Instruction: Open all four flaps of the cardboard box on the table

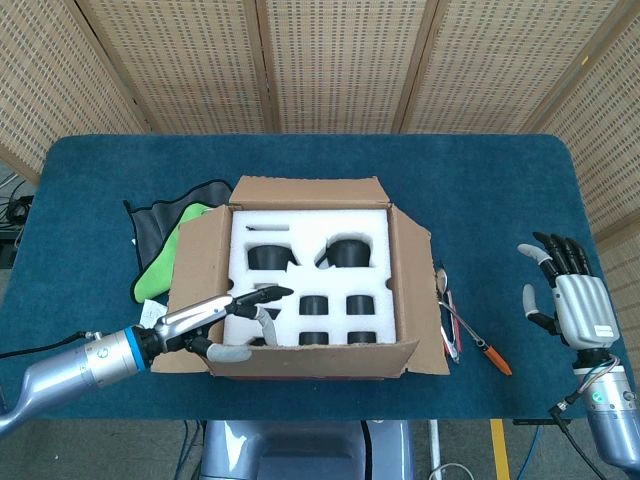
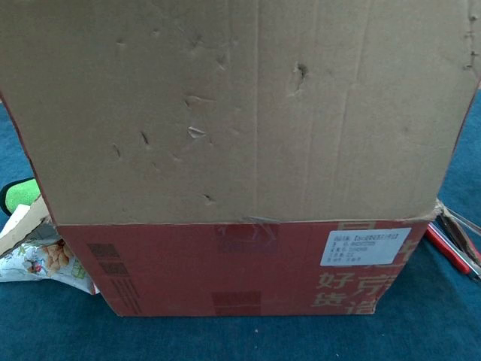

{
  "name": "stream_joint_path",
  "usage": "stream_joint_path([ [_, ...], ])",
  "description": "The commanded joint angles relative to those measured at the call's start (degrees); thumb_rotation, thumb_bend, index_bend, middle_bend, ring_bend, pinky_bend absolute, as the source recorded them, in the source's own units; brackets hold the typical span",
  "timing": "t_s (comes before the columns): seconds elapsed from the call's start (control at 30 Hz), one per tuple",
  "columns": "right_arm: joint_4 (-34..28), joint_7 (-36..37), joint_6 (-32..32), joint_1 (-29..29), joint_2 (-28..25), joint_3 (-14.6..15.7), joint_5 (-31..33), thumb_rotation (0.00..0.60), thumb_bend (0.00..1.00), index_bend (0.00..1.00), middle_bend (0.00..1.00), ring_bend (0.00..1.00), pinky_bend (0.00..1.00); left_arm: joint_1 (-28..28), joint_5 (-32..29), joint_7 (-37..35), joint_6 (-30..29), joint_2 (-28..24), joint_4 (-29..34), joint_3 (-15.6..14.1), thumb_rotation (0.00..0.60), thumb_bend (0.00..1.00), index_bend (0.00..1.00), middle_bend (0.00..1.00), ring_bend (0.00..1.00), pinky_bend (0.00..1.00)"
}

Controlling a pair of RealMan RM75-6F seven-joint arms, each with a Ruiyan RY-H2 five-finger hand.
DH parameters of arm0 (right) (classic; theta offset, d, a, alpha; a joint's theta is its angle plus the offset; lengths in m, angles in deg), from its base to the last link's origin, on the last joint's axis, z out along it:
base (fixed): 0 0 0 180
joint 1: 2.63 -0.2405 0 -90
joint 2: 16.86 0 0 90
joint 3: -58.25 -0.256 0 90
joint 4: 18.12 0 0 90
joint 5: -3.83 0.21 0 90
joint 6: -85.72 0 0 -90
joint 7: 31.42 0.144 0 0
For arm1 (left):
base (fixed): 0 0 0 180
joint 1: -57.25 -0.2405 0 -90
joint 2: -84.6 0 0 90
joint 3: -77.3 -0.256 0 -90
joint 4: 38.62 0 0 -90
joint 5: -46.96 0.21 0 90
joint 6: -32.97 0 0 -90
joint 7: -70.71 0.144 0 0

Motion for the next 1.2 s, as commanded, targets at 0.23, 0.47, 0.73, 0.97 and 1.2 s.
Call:
stream_joint_path([
  [0.23, -0.72, -0.76, -0.17, -0.04, -0.16, -0.01, -0.09, 0.6, 0.62, 0.19, 0.1, 0.0, 0.0, 8.1, 14.64, -16.57, -16.88, -3.33, -9.15, -14.58, 0.181, 0.06, 0.43, 0.0, 0.0, 0.0],
  [0.47, -1.05, -1.33, -0.19, -0.1, -0.23, 0.01, -0.07, 0.6, 0.62, 0.19, 0.1, 0.0, 0.0, 9.46, 14.44, -16.08, -19.3, -3.15, -9.74, -18.13, 0.176, 0.06, 0.43, 0.0, 0.0, 0.0],
  [0.73, -1.22, -1.47, -0.32, -0.03, -0.27, 0.02, 0.0, 0.6, 0.62, 0.19, 0.1, 0.0, 0.0, 11.93, 15.19, -16.76, -21.7, -2.83, -10.19, -21.73, 0.176, 0.06, 0.43, 0.0, 0.0, 0.0],
  [0.97, -1.09, -1.02, -0.48, 0.14, -0.4, 0.07, -0.07, 0.6, 0.62, 0.19, 0.1, 0.0, 0.0, 14.16, 16.61, -15.19, -21.06, -2.68, -9.15, -24.99, 0.176, 0.06, 0.43, 0.0, 0.0, 0.0],
  [1.2, -0.9, -0.7, -0.52, 0.25, -0.32, 0.18, -0.13, 0.6, 0.62, 0.19, 0.1, 0.0, 0.0, 15.51, 16.81, -14.0, -20.2, -2.39, -8.45, -26.82, 0.175, 0.06, 0.43, 0.0, 0.0, 0.0],
])
